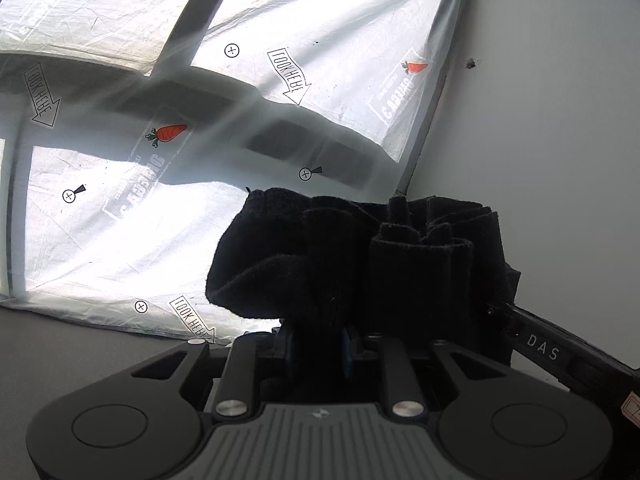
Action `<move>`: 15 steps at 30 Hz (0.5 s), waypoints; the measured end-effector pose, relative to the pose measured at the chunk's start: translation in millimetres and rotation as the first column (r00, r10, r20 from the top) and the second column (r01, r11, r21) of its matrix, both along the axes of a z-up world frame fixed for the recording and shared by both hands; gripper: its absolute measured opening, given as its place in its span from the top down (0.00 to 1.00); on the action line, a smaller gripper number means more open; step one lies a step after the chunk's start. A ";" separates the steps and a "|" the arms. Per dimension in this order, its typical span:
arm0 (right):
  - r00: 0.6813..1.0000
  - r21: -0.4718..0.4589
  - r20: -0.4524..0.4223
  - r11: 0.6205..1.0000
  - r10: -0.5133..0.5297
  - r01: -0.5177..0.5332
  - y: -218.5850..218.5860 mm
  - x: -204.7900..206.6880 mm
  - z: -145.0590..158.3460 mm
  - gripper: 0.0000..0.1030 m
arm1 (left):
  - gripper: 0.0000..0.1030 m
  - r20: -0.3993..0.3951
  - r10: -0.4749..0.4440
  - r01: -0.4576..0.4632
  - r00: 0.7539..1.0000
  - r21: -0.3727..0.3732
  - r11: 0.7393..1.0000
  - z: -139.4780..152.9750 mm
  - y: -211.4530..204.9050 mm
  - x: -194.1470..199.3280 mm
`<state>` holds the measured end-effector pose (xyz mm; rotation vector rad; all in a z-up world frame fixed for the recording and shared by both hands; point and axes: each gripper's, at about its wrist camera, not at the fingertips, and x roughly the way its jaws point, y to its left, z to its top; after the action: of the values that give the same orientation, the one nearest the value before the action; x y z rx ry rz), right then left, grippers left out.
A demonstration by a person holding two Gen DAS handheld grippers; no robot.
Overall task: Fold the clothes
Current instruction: 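Carry the bundle with both grippers onto the stack of folded clothes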
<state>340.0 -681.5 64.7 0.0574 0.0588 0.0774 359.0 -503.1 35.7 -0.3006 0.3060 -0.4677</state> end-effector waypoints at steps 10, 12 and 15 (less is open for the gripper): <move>0.992 -0.021 0.004 0.992 -0.123 0.123 -108.0 44.4 3.3 0.78 | 0.78 0.052 -0.160 0.161 0.986 -0.003 0.987 5.6 -98.7 64.9; 0.991 0.021 -0.023 0.991 -0.135 0.136 -131.9 61.7 -5.0 0.78 | 0.78 0.059 -0.180 0.180 0.982 0.004 0.984 2.3 -111.1 81.1; 0.985 0.068 -0.078 0.985 -0.152 0.157 -161.2 91.9 -25.1 0.78 | 0.78 0.023 -0.184 0.184 0.983 0.009 0.983 -11.6 -123.7 114.8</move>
<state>431.9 -842.7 39.6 0.1385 0.1242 -0.0782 473.8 -626.8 24.1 -0.2612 0.3133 -0.6523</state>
